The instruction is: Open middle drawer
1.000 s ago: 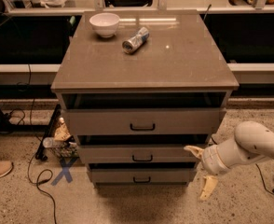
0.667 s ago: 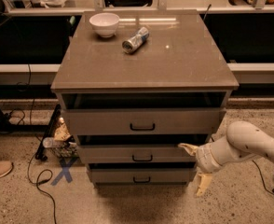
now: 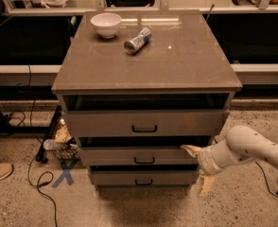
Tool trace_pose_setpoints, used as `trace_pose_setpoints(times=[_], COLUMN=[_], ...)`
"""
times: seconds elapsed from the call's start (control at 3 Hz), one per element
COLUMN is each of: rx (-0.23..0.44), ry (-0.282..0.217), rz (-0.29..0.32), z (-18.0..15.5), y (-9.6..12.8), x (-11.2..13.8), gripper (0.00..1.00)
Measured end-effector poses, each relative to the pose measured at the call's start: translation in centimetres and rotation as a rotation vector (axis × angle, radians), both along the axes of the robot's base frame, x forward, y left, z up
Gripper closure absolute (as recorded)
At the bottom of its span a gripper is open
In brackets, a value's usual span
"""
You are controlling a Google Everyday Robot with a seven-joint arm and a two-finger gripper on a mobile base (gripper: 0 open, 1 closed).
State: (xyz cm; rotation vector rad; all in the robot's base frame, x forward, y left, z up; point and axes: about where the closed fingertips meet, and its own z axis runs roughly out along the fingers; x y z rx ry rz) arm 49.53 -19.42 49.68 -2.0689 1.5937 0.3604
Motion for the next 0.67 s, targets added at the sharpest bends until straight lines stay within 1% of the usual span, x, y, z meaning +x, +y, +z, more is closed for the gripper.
trace_pose_setpoints(times=[0.33, 0.67], rx=[-0.027, -0.044], ry=[-0.093, -0.166], rz=[0.027, 0.042], z=[-2.5, -5.2], y=[-0.8, -1.1], x=[2.3, 4.4], gripper=[0.0, 0.0])
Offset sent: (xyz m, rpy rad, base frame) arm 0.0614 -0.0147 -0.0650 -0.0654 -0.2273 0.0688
